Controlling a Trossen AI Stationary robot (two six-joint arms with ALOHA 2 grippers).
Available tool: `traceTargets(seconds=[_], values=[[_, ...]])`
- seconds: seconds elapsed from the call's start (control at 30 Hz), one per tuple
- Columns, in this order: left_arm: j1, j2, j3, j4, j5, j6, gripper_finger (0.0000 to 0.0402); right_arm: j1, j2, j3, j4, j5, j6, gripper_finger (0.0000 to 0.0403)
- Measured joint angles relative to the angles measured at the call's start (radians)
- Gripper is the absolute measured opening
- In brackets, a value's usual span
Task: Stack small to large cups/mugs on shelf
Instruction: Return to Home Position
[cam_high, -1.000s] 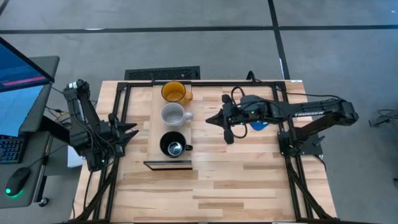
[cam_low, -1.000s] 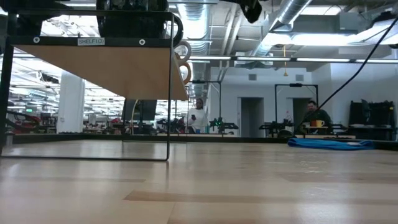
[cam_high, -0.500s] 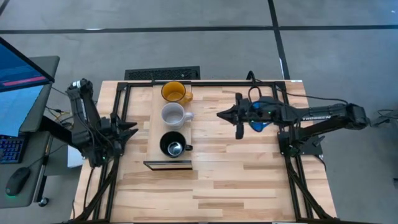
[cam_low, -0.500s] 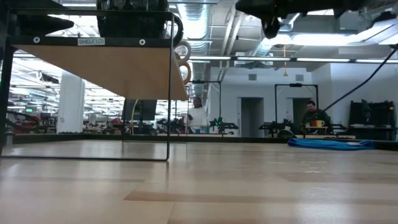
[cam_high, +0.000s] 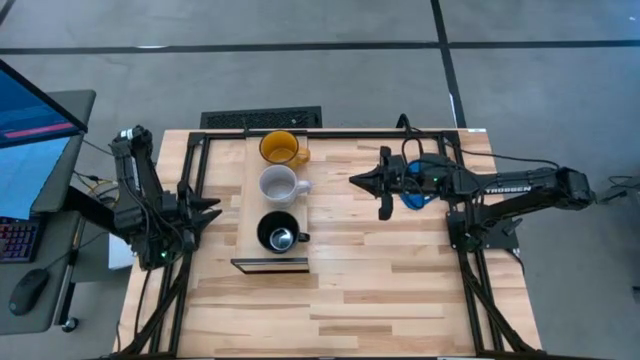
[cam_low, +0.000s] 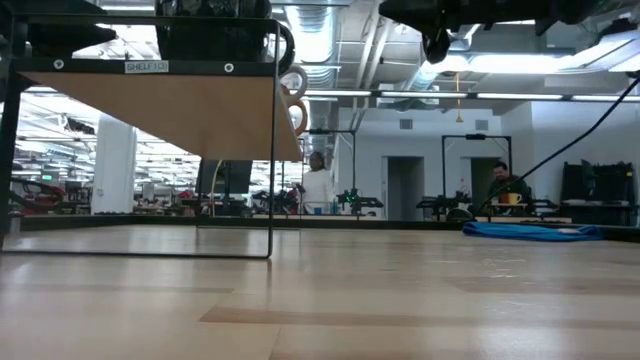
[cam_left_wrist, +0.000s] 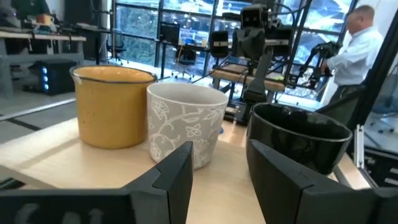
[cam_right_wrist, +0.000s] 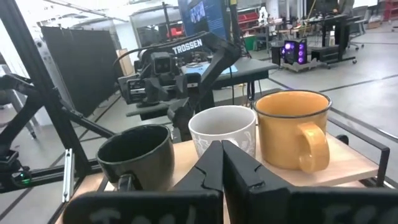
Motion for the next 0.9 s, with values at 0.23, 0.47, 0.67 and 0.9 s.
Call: traceTargets(seconds=[0.23, 0.47, 0.67, 0.9], values=[[0.000, -0.001, 0.001, 0.006, -0.002, -0.023, 0.0142, 0.000, 0.000, 0.000, 0.010, 0.009, -0.001, 0.0017], [-0.037, 0.005, -0.017, 0.094, -0.004, -0.044, 0.0142, 0.000, 0.000, 0.000, 0.010, 0.011, -0.002, 0.0026], [-0.051, 0.038, -0.019, 0.285, 0.002, 0.084, 0.0142, 0.000, 0.000, 0.000, 0.010, 0.011, -0.002, 0.0025], [-0.036, 0.094, -0.019, 0.482, 0.023, 0.199, 0.0142, -0.006, 0.000, 0.000, 0.020, 0.011, -0.002, 0.0021]])
